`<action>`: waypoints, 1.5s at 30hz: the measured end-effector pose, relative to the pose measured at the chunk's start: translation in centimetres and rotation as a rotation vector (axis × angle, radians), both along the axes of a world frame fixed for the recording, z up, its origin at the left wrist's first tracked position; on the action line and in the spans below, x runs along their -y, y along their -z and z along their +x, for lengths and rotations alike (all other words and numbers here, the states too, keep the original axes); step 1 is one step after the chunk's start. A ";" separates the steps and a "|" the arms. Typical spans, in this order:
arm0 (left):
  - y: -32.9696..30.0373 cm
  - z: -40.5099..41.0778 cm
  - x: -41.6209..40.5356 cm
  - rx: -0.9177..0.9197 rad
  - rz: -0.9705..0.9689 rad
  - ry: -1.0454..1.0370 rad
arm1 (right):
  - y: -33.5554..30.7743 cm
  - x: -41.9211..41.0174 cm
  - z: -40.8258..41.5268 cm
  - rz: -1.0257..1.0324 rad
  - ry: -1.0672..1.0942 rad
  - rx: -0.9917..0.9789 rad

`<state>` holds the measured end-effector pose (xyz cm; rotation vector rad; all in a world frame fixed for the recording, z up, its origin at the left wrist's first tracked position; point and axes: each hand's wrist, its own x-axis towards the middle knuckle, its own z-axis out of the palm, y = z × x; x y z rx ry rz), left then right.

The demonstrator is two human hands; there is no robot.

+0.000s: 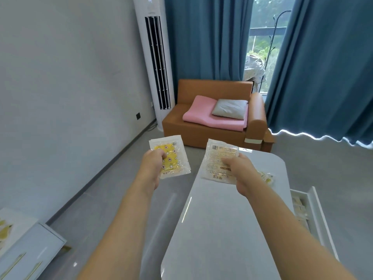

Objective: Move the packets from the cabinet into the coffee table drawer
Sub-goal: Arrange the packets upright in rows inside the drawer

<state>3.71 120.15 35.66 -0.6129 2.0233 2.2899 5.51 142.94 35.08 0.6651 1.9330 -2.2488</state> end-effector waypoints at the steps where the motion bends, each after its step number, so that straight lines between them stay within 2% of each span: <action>1: 0.1 0.3 -2.0 0.004 -0.009 0.031 | 0.1 -2.2 0.3 0.002 0.014 -0.001; 4: 0.2 0.8 -8.2 -0.017 -0.014 0.058 | 0.4 -9.3 0.8 -0.015 0.038 -0.025; 11: 1.3 4.1 -22.6 -0.003 0.002 -0.055 | 2.0 -24.8 2.1 0.006 -0.018 0.026; 16: 1.6 5.5 -29.7 0.025 -0.003 -0.094 | 2.2 -31.7 1.5 0.029 -0.084 0.028; 21: 3.7 3.7 -35.9 0.083 -0.014 -0.066 | 4.4 -38.1 -0.1 0.019 -0.069 0.020; 27: 6.4 1.0 -47.4 0.138 -0.081 0.022 | 7.9 -48.8 -3.5 0.016 -0.064 0.100; 34: 10.2 -1.4 -58.9 0.192 -0.124 -0.016 | 10.8 -60.1 -8.2 0.039 -0.069 0.212; 40: 16.9 -3.1 -63.3 0.278 -0.170 0.030 | 16.4 -63.7 -11.8 0.025 -0.084 0.210; 45: 30.9 -6.2 -67.4 0.299 -0.208 0.055 | 29.4 -64.4 -16.3 0.056 -0.124 0.200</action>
